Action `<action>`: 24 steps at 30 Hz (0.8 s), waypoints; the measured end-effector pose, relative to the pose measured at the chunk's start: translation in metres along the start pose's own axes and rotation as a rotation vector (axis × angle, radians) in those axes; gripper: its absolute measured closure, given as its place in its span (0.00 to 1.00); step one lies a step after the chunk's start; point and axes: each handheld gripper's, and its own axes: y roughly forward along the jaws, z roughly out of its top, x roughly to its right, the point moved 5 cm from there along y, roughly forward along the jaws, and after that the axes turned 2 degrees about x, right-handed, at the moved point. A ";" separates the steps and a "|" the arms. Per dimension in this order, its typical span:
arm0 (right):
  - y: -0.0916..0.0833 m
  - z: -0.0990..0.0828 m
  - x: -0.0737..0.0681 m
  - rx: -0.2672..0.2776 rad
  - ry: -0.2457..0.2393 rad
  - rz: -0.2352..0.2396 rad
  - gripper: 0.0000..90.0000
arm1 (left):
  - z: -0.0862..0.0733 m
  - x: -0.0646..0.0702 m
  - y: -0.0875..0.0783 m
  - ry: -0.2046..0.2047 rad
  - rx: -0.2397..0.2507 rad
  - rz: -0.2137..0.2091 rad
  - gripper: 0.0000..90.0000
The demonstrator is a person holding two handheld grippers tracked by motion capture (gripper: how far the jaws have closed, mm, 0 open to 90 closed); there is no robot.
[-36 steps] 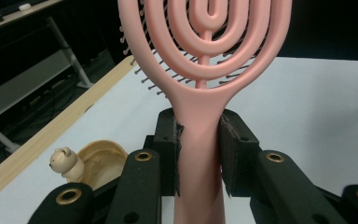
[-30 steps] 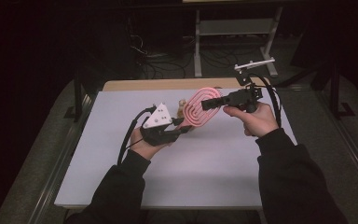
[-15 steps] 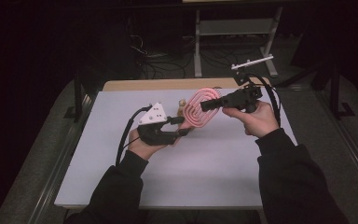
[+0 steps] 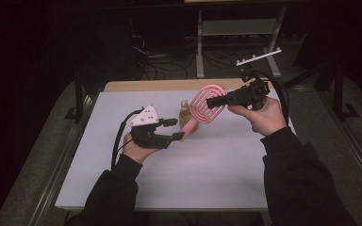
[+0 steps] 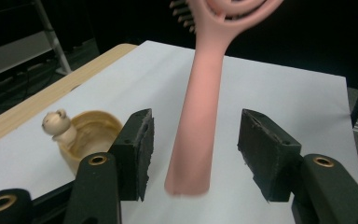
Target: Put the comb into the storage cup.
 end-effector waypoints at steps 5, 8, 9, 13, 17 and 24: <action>-0.005 0.004 -0.002 0.009 -0.013 0.001 0.69 | -0.005 -0.005 -0.007 -0.021 0.009 0.011 0.49; -0.008 0.005 -0.001 0.010 -0.014 -0.009 0.69 | -0.008 -0.008 -0.011 -0.028 0.011 0.018 0.49; -0.009 0.006 0.000 0.007 -0.017 -0.013 0.69 | -0.008 -0.008 -0.012 -0.031 0.012 0.020 0.48; -0.013 0.009 0.001 0.019 -0.019 -0.024 0.69 | -0.012 -0.012 -0.016 -0.050 0.015 0.022 0.47; -0.016 0.012 0.003 0.027 -0.025 -0.044 0.69 | -0.016 -0.013 -0.019 -0.065 0.015 -0.016 0.42; -0.017 0.017 0.005 0.049 -0.050 -0.085 0.69 | -0.024 -0.013 -0.024 -0.072 -0.007 -0.056 0.32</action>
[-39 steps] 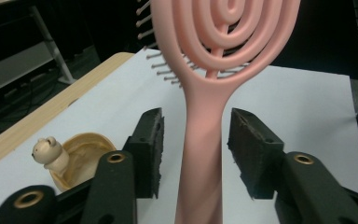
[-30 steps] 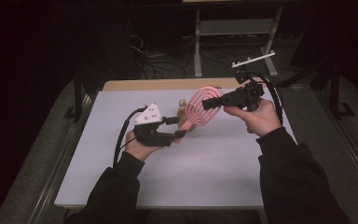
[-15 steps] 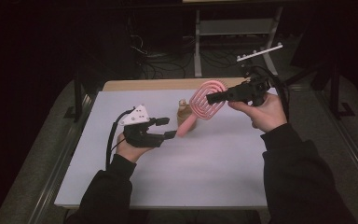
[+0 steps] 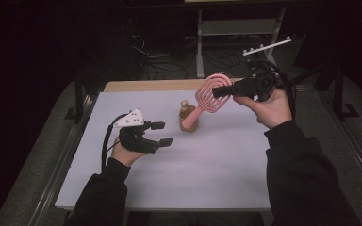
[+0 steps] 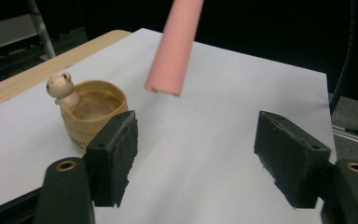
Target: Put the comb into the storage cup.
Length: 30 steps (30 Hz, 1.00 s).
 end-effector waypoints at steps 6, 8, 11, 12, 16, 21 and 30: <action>0.003 0.007 0.003 0.022 -0.027 -0.023 0.69 | -0.009 -0.005 -0.005 -0.037 -0.025 -0.008 0.21; 0.004 0.009 0.004 0.024 -0.035 -0.032 0.69 | -0.012 -0.007 -0.007 -0.045 -0.029 -0.010 0.19; 0.006 0.012 0.005 0.025 -0.052 -0.047 0.69 | -0.016 -0.009 -0.010 -0.057 -0.031 0.005 0.17; 0.007 0.013 0.005 0.025 -0.061 -0.051 0.69 | -0.017 -0.010 -0.011 -0.060 -0.030 0.020 0.16; 0.008 0.017 0.005 0.046 -0.091 -0.049 0.69 | -0.023 -0.016 -0.017 -0.088 -0.024 0.049 0.12; 0.011 0.018 0.006 0.053 -0.140 -0.054 0.69 | -0.030 -0.021 -0.025 -0.118 -0.031 0.074 0.03; 0.018 0.020 0.017 0.050 -0.153 -0.099 0.69 | -0.044 -0.033 -0.043 -0.181 0.020 0.100 0.00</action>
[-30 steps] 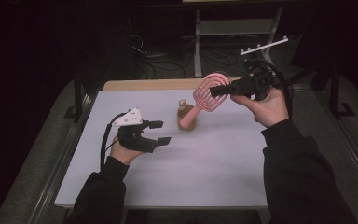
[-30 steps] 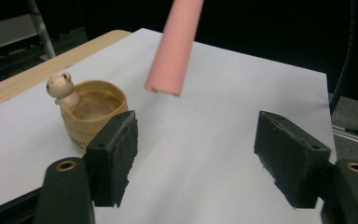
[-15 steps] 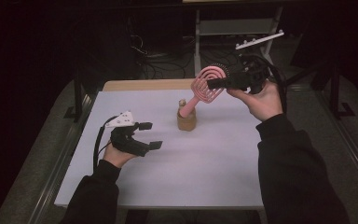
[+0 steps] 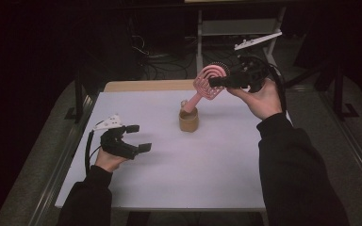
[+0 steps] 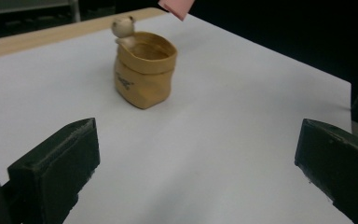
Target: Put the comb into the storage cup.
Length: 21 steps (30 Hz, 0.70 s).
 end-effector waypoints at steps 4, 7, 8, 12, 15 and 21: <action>0.005 0.000 0.004 0.002 0.001 -0.006 0.69 | -0.005 -0.007 -0.010 -0.001 0.012 0.037 0.00; 0.009 -0.001 0.007 0.006 0.010 -0.007 0.69 | -0.010 -0.011 -0.018 -0.010 0.023 0.061 0.00; 0.010 -0.002 0.007 0.004 0.010 -0.007 0.69 | -0.012 -0.012 -0.021 -0.013 0.031 0.070 0.00; 0.016 -0.003 0.010 -0.005 0.017 -0.013 0.69 | -0.018 -0.019 -0.031 -0.025 0.054 0.103 0.00; 0.021 -0.004 0.012 -0.016 0.018 -0.022 0.69 | -0.023 -0.023 -0.037 -0.022 0.054 0.134 0.00; 0.030 -0.008 0.015 -0.042 0.017 -0.033 0.69 | -0.033 -0.030 -0.050 -0.032 0.084 0.168 0.00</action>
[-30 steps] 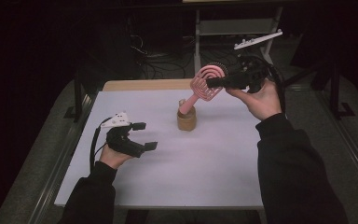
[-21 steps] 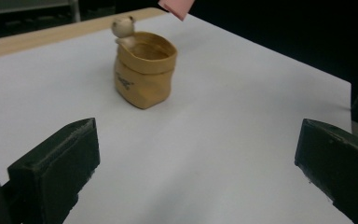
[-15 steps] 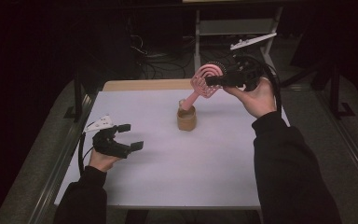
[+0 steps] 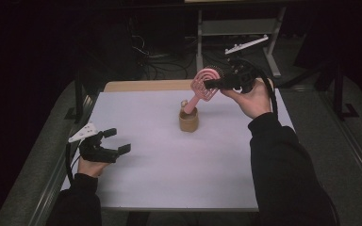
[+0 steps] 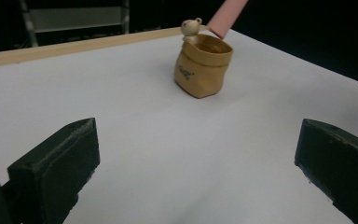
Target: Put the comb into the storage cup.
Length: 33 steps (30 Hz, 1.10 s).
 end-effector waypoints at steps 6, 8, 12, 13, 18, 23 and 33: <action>0.007 -0.006 0.004 -0.025 0.008 -0.006 0.69 | -0.009 -0.011 -0.009 -0.015 0.028 0.041 0.00; 0.009 -0.007 0.005 -0.033 0.008 -0.011 0.69 | -0.010 -0.012 -0.012 -0.016 0.033 0.050 0.00; 0.013 -0.008 0.008 -0.043 0.011 -0.020 0.69 | -0.014 -0.013 -0.016 -0.017 0.060 0.057 0.00; 0.014 -0.009 0.008 -0.045 0.014 -0.019 0.69 | -0.015 -0.013 -0.017 -0.020 0.061 0.059 0.00; 0.018 -0.011 0.012 -0.053 0.026 -0.022 0.69 | -0.019 -0.015 -0.023 -0.032 0.076 0.071 0.00; 0.025 -0.016 0.015 -0.059 0.039 -0.020 0.69 | -0.020 -0.018 -0.028 -0.043 0.104 0.087 0.00; 0.038 -0.026 0.024 -0.076 0.068 -0.013 0.69 | -0.022 -0.015 -0.026 -0.041 0.097 0.075 0.00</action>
